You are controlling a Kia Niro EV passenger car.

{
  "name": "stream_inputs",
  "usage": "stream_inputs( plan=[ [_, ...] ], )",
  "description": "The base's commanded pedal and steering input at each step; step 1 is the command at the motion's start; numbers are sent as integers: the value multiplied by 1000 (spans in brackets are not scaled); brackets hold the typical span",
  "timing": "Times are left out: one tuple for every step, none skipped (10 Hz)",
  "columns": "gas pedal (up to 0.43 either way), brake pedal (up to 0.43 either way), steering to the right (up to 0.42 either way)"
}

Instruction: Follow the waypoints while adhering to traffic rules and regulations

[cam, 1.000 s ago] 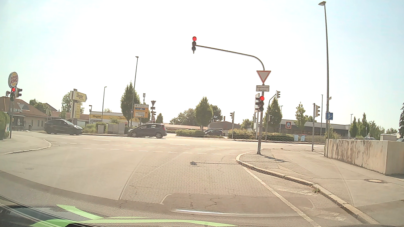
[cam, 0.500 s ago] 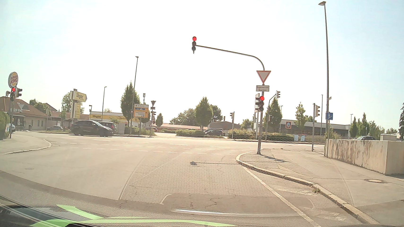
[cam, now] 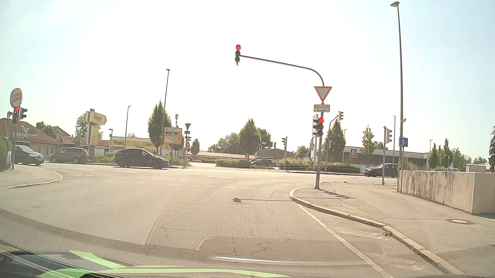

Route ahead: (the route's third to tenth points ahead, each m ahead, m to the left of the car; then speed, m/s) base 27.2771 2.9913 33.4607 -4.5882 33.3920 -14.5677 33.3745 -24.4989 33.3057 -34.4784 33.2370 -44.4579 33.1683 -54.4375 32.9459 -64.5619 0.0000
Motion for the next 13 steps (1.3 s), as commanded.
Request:
stream_inputs(
  plan=[
    [0,311,-18],
    [0,311,-18],
    [0,311,-18],
    [0,305,-18],
    [0,311,-18],
    [0,305,-18],
    [0,305,-18],
    [0,311,-18],
    [0,311,-18],
    [0,305,-18],
    [0,311,-18],
    [0,311,-18],
    [0,311,-18]
  ],
)
